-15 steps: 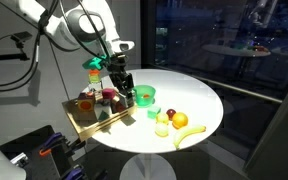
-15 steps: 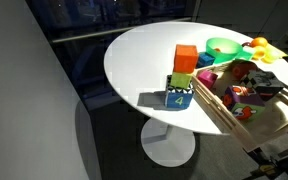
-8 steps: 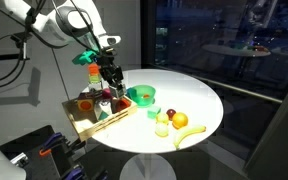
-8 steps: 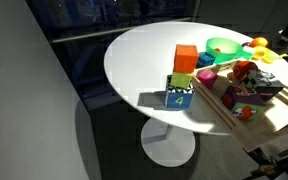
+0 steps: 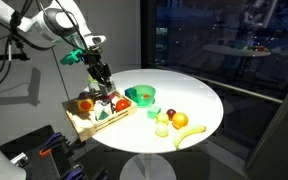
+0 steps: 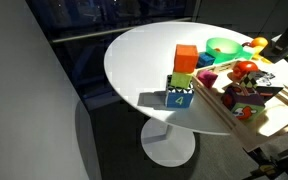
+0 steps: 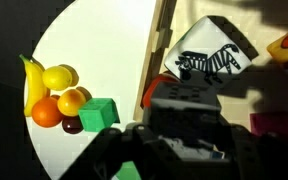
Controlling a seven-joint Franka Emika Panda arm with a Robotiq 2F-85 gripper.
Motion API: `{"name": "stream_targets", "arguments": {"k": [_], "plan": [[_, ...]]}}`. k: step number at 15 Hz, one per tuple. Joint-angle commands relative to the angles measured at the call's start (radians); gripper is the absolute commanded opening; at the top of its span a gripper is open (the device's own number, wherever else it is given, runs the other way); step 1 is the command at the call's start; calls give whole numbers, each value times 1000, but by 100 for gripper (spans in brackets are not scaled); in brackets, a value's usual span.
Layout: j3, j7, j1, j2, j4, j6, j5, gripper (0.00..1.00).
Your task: Put the grey block on the wooden tray
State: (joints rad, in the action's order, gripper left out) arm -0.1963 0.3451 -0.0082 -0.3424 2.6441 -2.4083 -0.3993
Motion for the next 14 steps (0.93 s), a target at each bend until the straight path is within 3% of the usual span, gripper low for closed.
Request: {"name": "stream_targets", "arguments": {"k": [1,4,9,14], "plan": [[-61,115,-3,-36,21,23,-45,81],[-91,176,-10,-37,26,18,-78,100],[-80,191,-14,-32,15,40,-78,100],[-30,129,-9,-27,-15,194,-9,100]]}}
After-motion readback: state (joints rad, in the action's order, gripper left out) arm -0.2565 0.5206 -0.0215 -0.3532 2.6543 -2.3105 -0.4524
